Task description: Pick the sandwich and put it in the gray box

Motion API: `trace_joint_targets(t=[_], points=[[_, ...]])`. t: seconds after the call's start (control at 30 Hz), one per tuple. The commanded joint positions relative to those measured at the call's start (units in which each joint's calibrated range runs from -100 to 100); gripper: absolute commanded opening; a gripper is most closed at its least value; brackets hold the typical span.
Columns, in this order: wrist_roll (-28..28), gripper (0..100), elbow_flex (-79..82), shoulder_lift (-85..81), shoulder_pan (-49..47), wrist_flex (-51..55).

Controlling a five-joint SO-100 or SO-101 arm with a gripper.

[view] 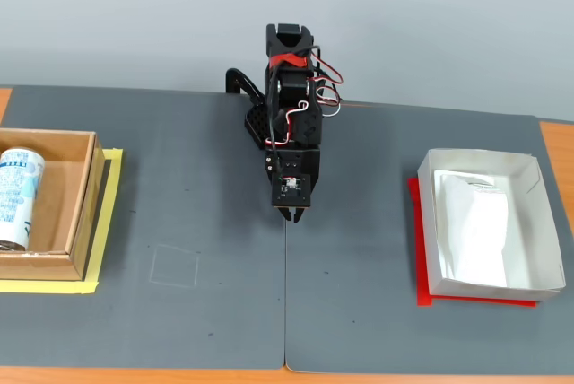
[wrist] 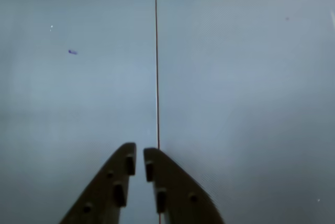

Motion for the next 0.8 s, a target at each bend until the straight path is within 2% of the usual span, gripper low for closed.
trace_joint_targets(t=[0.0,0.3,0.77], points=[[0.27,2,0.34,-0.51,0.64,-1.60],[0.22,2,1.61,-0.43,0.57,-6.29],[0.16,2,1.52,-0.26,0.57,-6.37]])
